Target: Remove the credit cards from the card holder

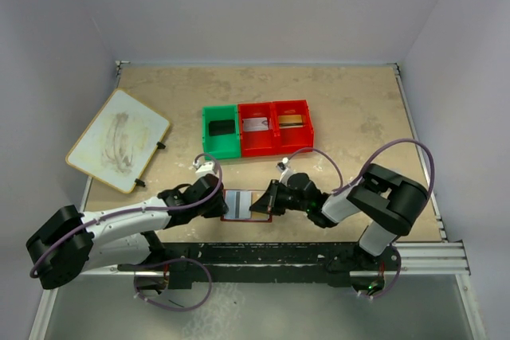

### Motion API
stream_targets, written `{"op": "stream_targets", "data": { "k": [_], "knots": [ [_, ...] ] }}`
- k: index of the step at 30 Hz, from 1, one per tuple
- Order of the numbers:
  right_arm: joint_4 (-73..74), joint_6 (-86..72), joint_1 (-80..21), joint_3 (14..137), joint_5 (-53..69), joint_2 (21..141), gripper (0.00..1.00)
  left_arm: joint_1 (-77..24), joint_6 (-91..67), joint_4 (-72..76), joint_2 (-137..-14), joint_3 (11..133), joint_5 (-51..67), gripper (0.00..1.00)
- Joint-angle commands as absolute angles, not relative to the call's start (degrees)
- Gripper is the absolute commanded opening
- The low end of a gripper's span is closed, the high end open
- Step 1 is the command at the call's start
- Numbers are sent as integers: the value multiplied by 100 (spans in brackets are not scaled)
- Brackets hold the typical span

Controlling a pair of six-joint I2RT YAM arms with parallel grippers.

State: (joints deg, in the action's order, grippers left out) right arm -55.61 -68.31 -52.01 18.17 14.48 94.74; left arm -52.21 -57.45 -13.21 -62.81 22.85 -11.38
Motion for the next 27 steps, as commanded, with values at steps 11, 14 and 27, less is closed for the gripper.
{"op": "stream_targets", "data": {
  "k": [11, 14, 27],
  "knots": [
    [-4216, -6453, -5177, 2188, 903, 9030, 0, -5255, -5715, -1779, -5853, 2479, -1411, 10],
    [-4192, -6355, -5177, 2253, 988, 9040, 0, -5288, -5769, -1395, -5663, 2583, -1245, 18],
    [-4528, -6496, -5177, 2206, 1125, 9271, 0, -5427, -5680, -486, -6792, 2920, -1091, 23]
  ]
}}
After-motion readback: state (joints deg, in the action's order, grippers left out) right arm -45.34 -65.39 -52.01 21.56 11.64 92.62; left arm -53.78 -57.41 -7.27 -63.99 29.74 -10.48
